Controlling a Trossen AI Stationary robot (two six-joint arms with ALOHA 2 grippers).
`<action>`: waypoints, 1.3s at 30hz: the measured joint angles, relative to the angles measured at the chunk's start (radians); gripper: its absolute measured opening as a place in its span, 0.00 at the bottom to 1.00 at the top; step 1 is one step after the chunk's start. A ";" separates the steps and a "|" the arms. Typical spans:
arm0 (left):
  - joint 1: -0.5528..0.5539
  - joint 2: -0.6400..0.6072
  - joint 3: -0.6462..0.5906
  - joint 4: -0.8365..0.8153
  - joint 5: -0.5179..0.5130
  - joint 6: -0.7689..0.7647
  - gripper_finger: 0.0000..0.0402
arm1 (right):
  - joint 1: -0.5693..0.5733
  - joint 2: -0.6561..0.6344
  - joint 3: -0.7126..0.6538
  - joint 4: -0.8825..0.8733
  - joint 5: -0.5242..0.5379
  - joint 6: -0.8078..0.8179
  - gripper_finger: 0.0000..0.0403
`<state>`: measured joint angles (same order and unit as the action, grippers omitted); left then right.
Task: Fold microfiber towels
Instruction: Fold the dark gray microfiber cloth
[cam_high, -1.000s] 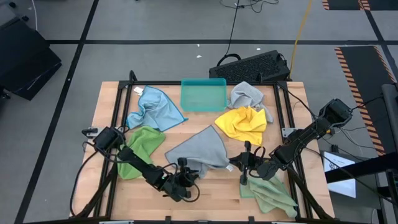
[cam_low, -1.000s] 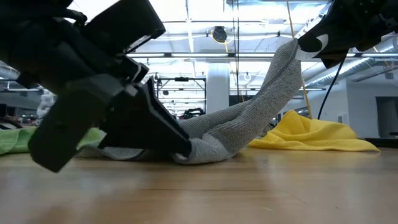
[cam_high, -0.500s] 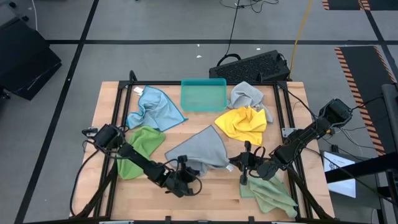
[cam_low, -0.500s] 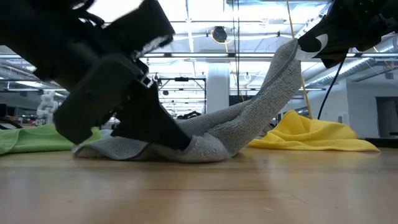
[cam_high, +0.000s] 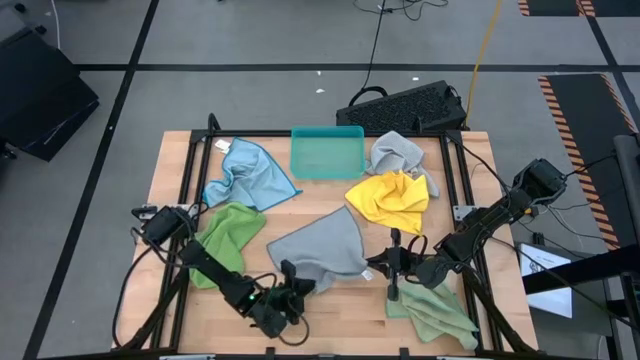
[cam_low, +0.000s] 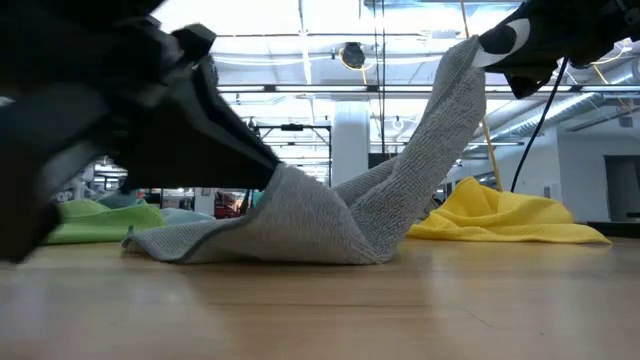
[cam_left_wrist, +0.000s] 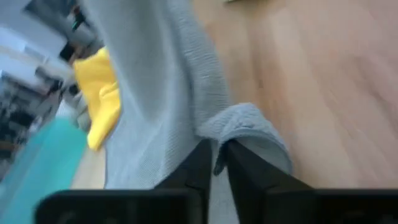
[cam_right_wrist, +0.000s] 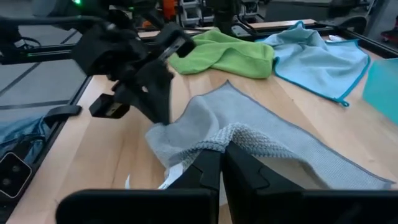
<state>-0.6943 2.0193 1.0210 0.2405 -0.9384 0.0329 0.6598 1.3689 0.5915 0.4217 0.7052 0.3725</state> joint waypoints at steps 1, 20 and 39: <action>0.005 0.000 0.000 -0.001 -0.004 -0.032 0.19 | 0.000 0.000 0.000 0.000 0.001 -0.001 0.01; 0.210 -0.073 0.000 -0.109 0.585 -0.771 0.45 | 0.000 0.000 0.000 -0.008 0.057 -0.097 0.01; 0.083 -0.220 0.001 -0.253 0.530 -0.903 0.40 | 0.003 0.000 0.000 -0.008 0.078 -0.176 0.01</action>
<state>-0.6112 1.7989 1.0221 -0.0128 -0.4081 -0.8705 0.6628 1.3689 0.5911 0.4133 0.7830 0.1966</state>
